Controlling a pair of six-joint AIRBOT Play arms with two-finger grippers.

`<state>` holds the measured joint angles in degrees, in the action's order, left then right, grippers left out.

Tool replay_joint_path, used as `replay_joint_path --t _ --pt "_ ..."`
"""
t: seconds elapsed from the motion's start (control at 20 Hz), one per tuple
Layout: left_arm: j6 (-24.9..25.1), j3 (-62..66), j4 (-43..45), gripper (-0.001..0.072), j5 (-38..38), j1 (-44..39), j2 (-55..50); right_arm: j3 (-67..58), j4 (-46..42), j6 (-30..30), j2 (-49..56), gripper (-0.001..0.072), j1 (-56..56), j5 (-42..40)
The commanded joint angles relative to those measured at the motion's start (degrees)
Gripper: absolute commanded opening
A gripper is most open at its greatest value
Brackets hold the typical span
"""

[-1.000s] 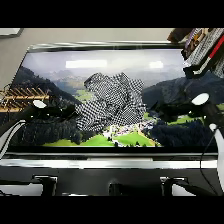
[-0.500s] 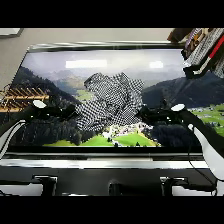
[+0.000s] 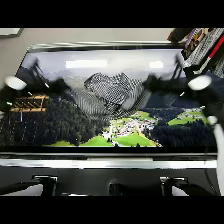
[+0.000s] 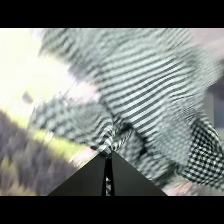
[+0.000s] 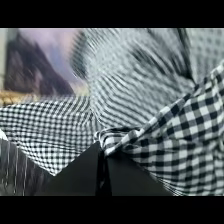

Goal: Fold the clothes and pants, and hang the long-sleeved shirts on hangers.

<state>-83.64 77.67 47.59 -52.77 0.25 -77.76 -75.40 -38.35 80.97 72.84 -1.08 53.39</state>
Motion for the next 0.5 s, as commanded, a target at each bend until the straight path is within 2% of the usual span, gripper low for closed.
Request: replay_joint_path --t 0.0,0.15,0.3,0.45 --pt "-1.90 15.30 2.14 0.0015 -2.23 0.26 8.55 -19.50 -13.66 7.67 -6.97 0.0035 -0.07 2.78" --pt "-1.88 23.47 2.21 0.0016 -2.14 0.87 16.70 -32.57 -21.24 9.97 -12.90 0.0035 -0.07 6.84" --pt "-2.32 25.57 5.44 0.0016 -1.79 2.43 25.75 -39.12 -29.05 12.39 -20.81 0.0035 -0.07 10.32" --pt "-12.17 25.57 18.25 0.0016 -1.84 2.99 34.16 -39.54 -40.04 18.27 -29.66 0.0035 -0.07 9.49"
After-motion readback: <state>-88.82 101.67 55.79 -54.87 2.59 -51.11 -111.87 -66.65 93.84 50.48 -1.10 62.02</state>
